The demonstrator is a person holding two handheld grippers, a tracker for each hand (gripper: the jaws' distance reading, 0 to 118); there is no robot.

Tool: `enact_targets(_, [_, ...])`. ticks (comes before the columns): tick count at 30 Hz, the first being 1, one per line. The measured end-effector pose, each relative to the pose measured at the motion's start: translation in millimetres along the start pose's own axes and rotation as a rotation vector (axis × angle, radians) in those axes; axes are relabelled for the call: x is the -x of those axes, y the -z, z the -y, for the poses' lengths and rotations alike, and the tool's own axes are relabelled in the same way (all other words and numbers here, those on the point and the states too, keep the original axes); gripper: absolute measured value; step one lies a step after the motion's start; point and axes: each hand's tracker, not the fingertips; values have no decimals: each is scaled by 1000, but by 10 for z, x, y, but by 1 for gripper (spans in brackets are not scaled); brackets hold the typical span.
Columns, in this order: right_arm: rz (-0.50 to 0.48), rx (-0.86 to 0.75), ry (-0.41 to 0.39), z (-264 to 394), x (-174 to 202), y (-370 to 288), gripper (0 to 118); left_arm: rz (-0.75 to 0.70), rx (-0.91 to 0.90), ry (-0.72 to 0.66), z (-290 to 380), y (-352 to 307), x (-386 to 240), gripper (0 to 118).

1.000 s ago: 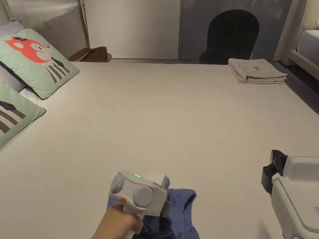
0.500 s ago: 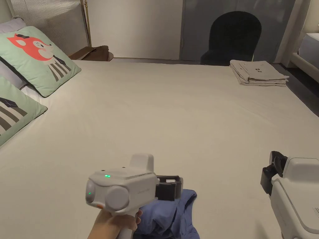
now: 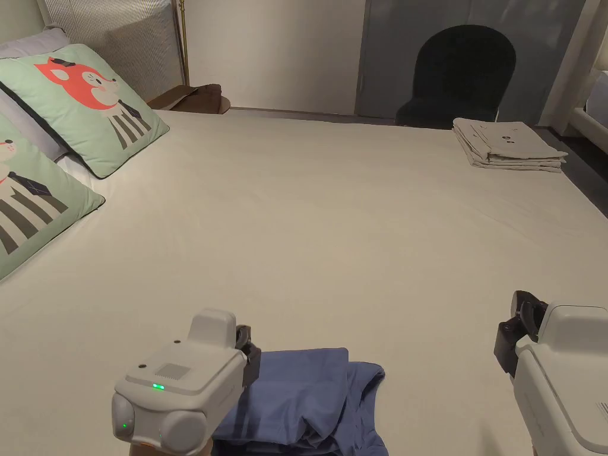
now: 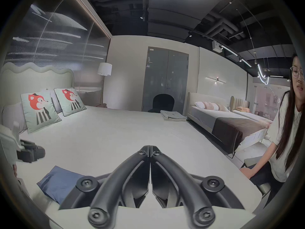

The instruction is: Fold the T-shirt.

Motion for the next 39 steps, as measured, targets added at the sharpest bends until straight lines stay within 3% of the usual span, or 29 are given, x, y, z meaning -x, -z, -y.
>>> enact_targets(14, [29, 19, -8, 34, -206, -7, 0, 159, 156, 36, 450, 422, -722, 0])
enact_targets(29, [71, 25, 1, 54, -351, -68, 0, 235, 169, 79, 444, 488, -1240, 0])
enact_targets(31, [62, 19, 2, 40, -315, -75, 0, 292, 119, 43, 334, 362, -1187, 0])
enact_targets(39, [3, -41, 8, -109, -42, -145, 0, 225, -111, 37, -390, -199, -764, 0])
